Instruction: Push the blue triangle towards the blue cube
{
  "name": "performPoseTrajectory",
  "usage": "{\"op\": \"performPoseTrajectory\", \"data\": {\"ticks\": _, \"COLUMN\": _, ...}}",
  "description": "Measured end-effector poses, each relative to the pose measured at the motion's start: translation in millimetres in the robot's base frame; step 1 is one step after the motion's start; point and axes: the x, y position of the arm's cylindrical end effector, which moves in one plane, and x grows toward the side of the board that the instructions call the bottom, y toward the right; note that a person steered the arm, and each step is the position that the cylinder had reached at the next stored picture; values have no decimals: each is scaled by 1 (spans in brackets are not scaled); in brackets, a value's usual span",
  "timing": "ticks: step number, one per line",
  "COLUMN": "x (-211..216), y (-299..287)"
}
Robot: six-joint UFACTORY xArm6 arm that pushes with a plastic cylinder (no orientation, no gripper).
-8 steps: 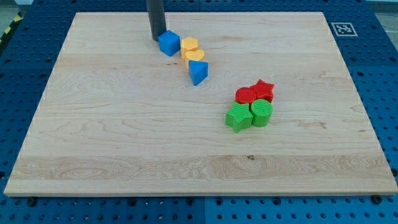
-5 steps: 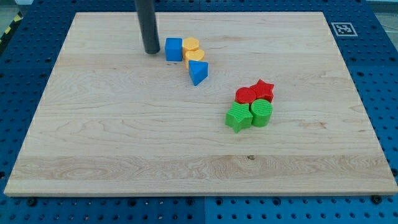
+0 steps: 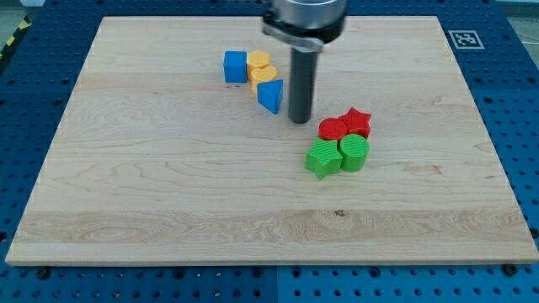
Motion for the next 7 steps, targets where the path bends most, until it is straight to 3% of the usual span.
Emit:
{"op": "performPoseTrajectory", "data": {"ticks": 2, "x": -14, "y": 9}}
{"op": "performPoseTrajectory", "data": {"ticks": 5, "x": -19, "y": -78}}
{"op": "performPoseTrajectory", "data": {"ticks": 7, "x": -17, "y": -102}}
